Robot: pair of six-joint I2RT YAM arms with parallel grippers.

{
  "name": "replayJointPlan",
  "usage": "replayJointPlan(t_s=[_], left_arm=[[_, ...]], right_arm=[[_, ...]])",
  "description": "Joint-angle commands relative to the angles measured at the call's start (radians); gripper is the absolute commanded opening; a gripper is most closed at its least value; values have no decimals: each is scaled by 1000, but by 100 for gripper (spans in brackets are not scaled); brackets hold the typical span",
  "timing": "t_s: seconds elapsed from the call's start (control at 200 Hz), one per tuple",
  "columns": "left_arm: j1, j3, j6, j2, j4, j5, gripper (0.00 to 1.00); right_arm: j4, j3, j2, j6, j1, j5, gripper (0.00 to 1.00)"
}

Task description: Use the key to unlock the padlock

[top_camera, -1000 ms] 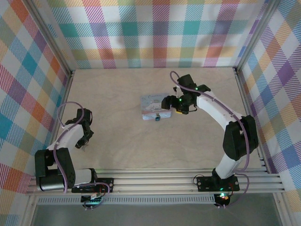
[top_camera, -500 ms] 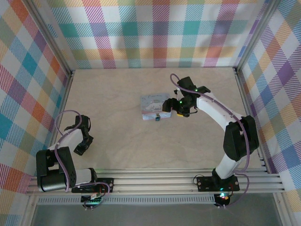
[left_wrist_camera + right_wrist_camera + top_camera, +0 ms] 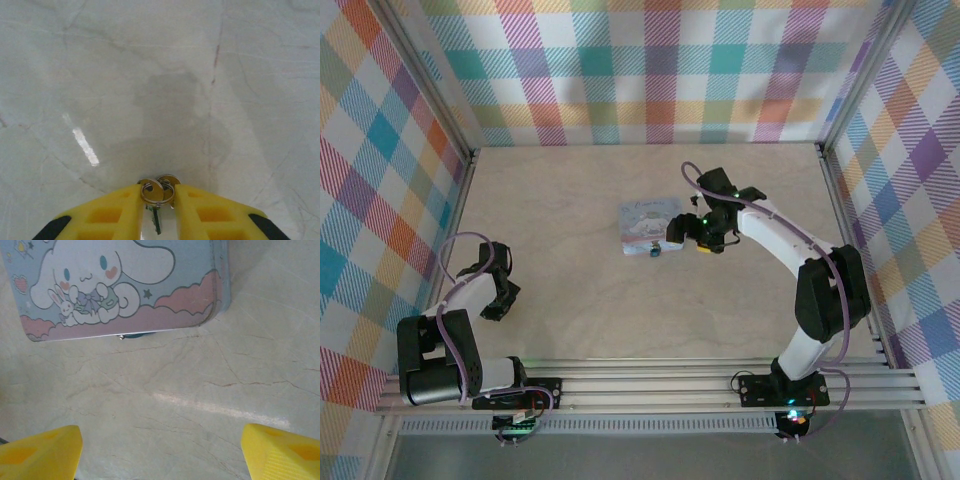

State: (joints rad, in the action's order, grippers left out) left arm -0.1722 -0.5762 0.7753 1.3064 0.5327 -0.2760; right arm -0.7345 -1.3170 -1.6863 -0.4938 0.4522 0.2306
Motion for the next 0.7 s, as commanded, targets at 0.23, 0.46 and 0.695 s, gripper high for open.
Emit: replayJointPlan(t_s=[0.23,0.46,0.695], left_arm=[[102,-29,-133,150,-191,451,18],[421,-206,-112,264,-165,431,18],[657,-456,-174,347,-63,428,21]], right_arm=[[129,203,139,-79,4,-23,83],[242,419,288,-153,9,-75,83],[343,549,358,-232,49,-115,82]])
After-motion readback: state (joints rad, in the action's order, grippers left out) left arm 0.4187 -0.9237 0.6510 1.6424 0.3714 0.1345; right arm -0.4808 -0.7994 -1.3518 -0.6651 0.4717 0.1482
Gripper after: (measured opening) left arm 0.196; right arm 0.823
